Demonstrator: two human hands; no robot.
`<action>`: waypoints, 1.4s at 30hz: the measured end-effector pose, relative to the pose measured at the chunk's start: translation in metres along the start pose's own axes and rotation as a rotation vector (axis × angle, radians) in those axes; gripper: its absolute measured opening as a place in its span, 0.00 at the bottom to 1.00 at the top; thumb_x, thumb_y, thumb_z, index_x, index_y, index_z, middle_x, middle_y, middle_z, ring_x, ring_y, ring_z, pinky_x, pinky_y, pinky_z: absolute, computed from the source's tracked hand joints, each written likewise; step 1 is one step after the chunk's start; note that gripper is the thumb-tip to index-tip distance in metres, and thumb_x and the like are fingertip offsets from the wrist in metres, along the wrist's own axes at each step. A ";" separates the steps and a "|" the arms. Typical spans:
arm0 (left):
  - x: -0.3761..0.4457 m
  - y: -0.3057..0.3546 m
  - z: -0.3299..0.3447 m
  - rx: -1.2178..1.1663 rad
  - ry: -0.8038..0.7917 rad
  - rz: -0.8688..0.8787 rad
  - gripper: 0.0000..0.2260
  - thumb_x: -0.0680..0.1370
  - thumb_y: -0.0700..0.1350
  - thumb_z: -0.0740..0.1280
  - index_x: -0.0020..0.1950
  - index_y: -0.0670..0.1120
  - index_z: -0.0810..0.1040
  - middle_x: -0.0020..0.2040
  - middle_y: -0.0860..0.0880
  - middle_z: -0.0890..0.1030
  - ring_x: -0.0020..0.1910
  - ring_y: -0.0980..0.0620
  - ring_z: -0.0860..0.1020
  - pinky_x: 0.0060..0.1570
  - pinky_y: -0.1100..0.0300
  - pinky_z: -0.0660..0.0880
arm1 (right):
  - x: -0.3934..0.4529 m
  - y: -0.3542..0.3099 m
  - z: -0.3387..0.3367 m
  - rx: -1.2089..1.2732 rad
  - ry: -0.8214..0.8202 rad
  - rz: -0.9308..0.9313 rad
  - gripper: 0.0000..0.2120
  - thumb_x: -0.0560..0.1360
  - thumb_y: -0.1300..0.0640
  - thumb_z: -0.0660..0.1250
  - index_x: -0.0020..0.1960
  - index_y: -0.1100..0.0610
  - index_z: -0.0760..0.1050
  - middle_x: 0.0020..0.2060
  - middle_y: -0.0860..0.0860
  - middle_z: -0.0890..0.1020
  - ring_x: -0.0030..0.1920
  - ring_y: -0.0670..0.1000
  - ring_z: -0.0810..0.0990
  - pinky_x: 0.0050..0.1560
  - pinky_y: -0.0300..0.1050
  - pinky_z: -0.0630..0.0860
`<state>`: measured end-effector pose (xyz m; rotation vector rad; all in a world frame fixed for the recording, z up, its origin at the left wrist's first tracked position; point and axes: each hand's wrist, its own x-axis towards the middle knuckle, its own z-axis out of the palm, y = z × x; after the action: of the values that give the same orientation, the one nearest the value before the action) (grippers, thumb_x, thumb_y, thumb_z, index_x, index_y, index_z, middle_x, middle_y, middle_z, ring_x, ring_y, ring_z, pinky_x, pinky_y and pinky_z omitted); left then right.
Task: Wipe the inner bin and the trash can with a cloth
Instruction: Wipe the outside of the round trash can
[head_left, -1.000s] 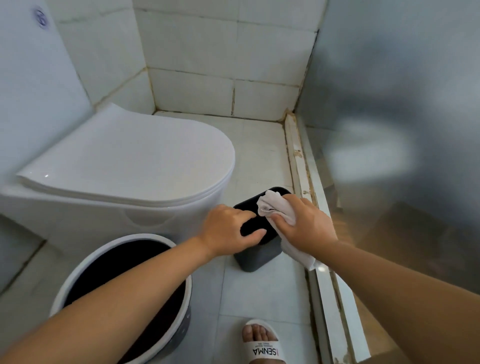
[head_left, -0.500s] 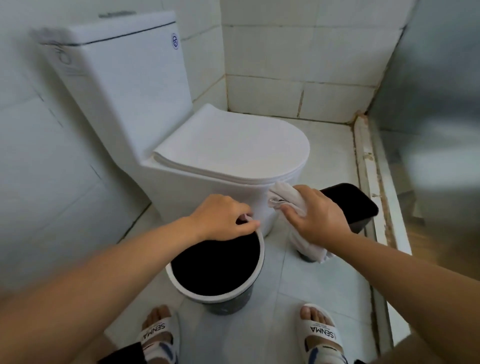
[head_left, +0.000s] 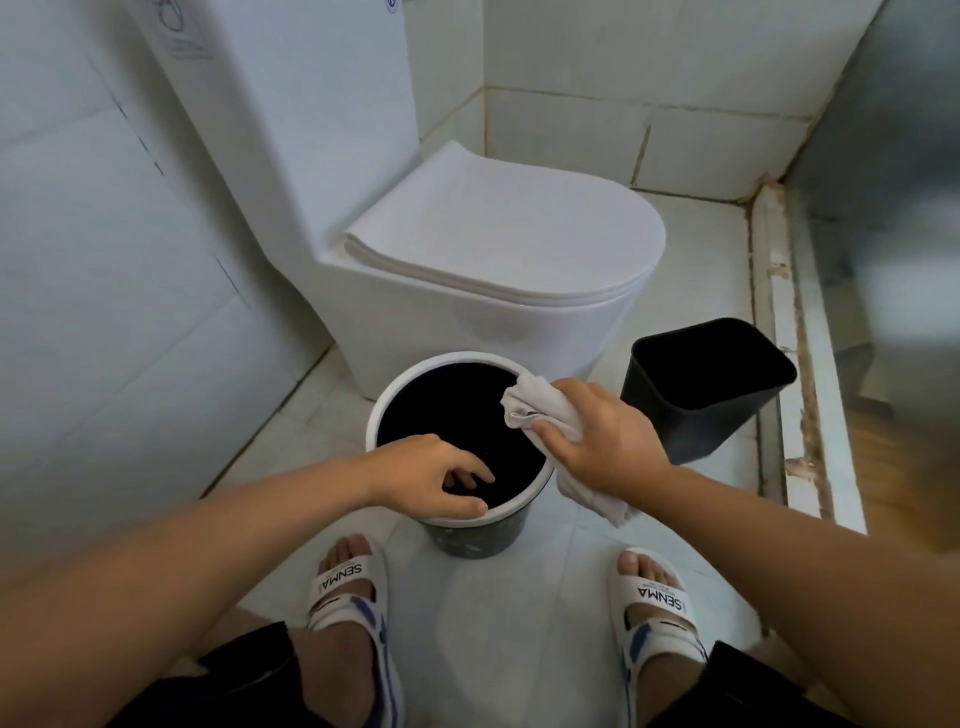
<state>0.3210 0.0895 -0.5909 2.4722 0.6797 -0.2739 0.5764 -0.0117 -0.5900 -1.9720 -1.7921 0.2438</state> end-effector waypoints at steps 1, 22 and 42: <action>-0.003 -0.001 0.004 0.011 -0.025 -0.003 0.23 0.78 0.63 0.68 0.71 0.56 0.78 0.60 0.57 0.85 0.56 0.60 0.82 0.59 0.57 0.79 | -0.002 0.000 0.004 -0.010 -0.009 -0.008 0.25 0.77 0.31 0.62 0.67 0.45 0.72 0.51 0.48 0.81 0.46 0.54 0.82 0.44 0.52 0.80; 0.004 -0.001 0.058 0.499 0.065 0.214 0.19 0.87 0.55 0.53 0.56 0.42 0.75 0.43 0.43 0.83 0.38 0.44 0.81 0.42 0.52 0.78 | -0.027 -0.017 0.032 -0.098 -0.087 -0.091 0.27 0.79 0.34 0.63 0.72 0.48 0.70 0.51 0.48 0.78 0.42 0.51 0.79 0.37 0.41 0.69; -0.026 0.086 -0.071 0.415 0.569 0.384 0.17 0.83 0.57 0.57 0.44 0.46 0.71 0.29 0.49 0.76 0.24 0.48 0.73 0.27 0.59 0.67 | 0.008 -0.072 -0.163 -0.098 0.091 -0.247 0.28 0.77 0.28 0.56 0.68 0.43 0.70 0.47 0.46 0.77 0.42 0.51 0.79 0.43 0.52 0.79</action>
<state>0.3476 0.0572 -0.4836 3.0411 0.3647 0.5019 0.5826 -0.0358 -0.4134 -1.7706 -1.9971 -0.0131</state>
